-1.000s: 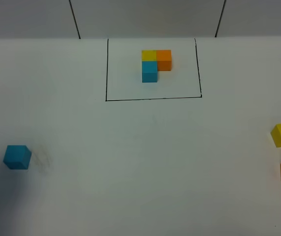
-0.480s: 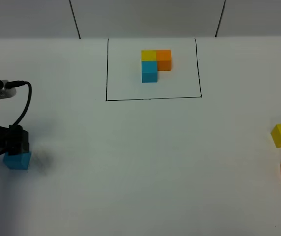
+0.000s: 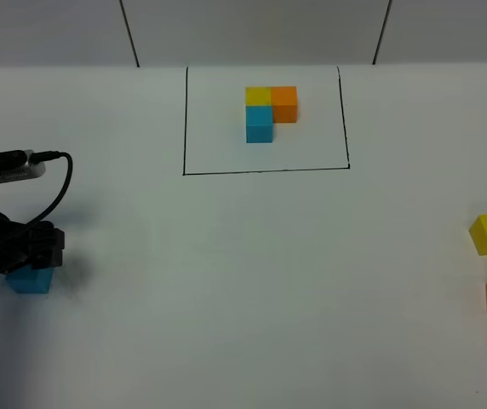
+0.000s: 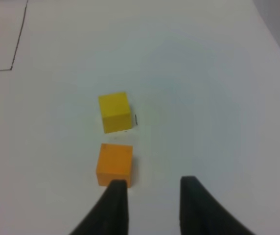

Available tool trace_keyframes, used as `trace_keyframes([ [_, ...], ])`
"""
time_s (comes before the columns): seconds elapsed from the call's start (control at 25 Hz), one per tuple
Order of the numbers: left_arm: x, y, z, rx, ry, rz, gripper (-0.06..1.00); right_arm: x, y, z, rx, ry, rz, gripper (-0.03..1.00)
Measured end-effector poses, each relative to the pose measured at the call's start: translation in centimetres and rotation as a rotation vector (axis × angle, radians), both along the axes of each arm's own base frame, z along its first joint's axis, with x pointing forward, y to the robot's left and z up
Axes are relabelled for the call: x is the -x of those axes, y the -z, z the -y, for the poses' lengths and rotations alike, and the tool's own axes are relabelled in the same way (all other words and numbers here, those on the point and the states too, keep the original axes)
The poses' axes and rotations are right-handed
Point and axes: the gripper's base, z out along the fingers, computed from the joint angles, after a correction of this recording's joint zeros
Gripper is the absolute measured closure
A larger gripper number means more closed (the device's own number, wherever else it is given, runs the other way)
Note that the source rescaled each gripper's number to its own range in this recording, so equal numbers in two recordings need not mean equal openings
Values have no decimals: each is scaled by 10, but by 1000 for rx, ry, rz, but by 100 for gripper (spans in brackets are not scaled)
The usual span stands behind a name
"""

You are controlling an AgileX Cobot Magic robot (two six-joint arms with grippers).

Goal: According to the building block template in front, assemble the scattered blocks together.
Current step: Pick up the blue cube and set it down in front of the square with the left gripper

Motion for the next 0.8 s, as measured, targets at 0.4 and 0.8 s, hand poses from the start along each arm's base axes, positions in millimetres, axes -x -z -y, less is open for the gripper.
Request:
trace_keyframes([
  [0.4,-4,11,0,-3,-6,-7,27,0,0,0,0,0,0,96],
  [0.8,-2,11,0,-14,49,-33,93,0,0,0,0,0,0,96],
])
